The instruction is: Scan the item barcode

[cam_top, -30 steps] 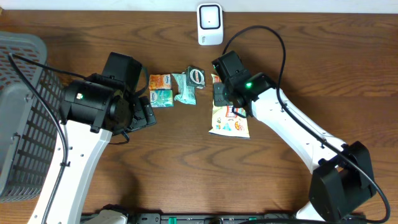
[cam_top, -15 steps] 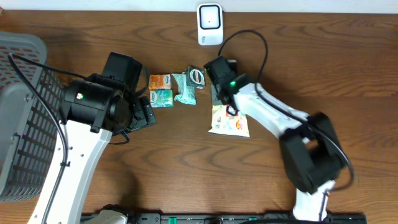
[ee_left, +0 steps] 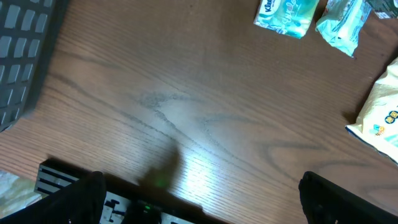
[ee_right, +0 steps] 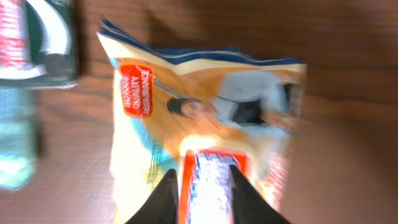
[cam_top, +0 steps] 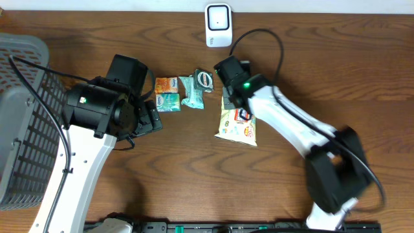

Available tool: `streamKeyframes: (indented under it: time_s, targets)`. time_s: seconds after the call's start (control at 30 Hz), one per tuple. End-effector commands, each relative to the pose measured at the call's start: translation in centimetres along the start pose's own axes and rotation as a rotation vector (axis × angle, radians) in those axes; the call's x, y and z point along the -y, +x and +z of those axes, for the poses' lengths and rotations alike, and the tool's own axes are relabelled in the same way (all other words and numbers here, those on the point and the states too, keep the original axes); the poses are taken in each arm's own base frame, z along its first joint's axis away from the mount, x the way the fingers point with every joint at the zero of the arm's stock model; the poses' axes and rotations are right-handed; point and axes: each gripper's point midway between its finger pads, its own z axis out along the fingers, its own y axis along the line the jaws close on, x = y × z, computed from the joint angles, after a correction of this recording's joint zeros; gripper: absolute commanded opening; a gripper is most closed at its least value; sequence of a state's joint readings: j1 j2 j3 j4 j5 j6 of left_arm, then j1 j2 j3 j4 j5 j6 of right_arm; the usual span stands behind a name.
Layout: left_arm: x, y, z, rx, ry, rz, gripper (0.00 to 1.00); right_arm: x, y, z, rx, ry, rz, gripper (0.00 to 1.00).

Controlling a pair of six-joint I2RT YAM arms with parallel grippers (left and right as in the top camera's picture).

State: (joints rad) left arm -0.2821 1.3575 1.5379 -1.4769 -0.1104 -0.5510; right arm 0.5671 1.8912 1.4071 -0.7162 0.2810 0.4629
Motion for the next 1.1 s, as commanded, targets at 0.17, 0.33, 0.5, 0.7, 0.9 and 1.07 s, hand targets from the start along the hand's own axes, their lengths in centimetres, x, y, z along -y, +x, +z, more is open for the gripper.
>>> streamKeyframes:
  time_s: [0.17,0.33,0.5,0.7,0.9,1.07]
  targets:
    - [-0.2,0.0,-0.1,0.002,-0.003,-0.016,0.98,0.3,2.2,-5.4,-0.091,-0.104,-0.005,0.18]
    - [-0.2,0.0,-0.1,0.002,-0.003,-0.016,0.98,-0.4,5.6,-3.2,-0.207,-0.126,-0.003,0.1]
    - [-0.2,0.0,-0.1,0.002,-0.003,-0.016,0.97,-0.5,9.0,0.7,-0.277,-0.085,0.045,0.09]
    - [-0.2,0.0,-0.1,0.002,-0.003,-0.016,0.98,-0.2,10.8,2.2,-0.319,-0.065,0.062,0.01]
    - [-0.2,0.0,-0.1,0.002,-0.003,-0.016,0.98,-0.6,7.4,-0.8,-0.238,-0.115,0.028,0.04]
    - [-0.2,0.0,-0.1,0.002,-0.003,-0.016,0.98,-1.9,2.2,-2.4,-0.039,-0.19,0.043,0.24]
